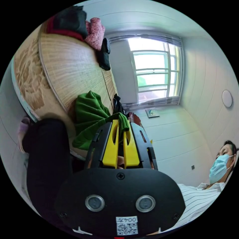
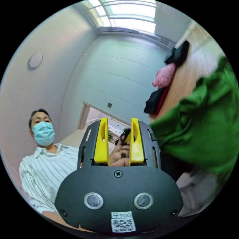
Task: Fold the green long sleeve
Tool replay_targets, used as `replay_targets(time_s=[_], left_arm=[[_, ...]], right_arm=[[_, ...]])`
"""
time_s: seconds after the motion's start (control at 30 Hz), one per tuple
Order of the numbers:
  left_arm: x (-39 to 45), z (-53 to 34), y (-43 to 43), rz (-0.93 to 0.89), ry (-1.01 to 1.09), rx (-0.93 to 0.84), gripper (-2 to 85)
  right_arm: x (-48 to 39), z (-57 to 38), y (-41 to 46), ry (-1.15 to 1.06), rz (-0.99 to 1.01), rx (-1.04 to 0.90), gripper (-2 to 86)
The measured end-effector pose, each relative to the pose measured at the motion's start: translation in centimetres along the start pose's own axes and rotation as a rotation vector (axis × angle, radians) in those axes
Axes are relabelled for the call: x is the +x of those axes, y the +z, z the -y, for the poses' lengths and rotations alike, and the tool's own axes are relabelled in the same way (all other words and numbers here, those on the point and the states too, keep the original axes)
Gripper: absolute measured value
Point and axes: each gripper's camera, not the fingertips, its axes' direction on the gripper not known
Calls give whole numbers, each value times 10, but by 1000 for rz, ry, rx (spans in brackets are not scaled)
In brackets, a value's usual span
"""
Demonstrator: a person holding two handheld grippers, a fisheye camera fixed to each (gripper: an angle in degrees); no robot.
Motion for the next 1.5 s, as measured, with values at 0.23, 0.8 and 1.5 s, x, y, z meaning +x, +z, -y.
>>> replay_targets(time_s=[0.23,0.8,1.5], left_arm=[[42,42,-1,-63,-55,-19,5],[33,86,-82,-225,-119,55,93],[-61,62,-28,42,244,-323,114]], right_arm=[[107,-92,27,367,83,-3,159],[150,-38,77,412,182,131,26],[98,-54,-48,293,-47,-114,10]])
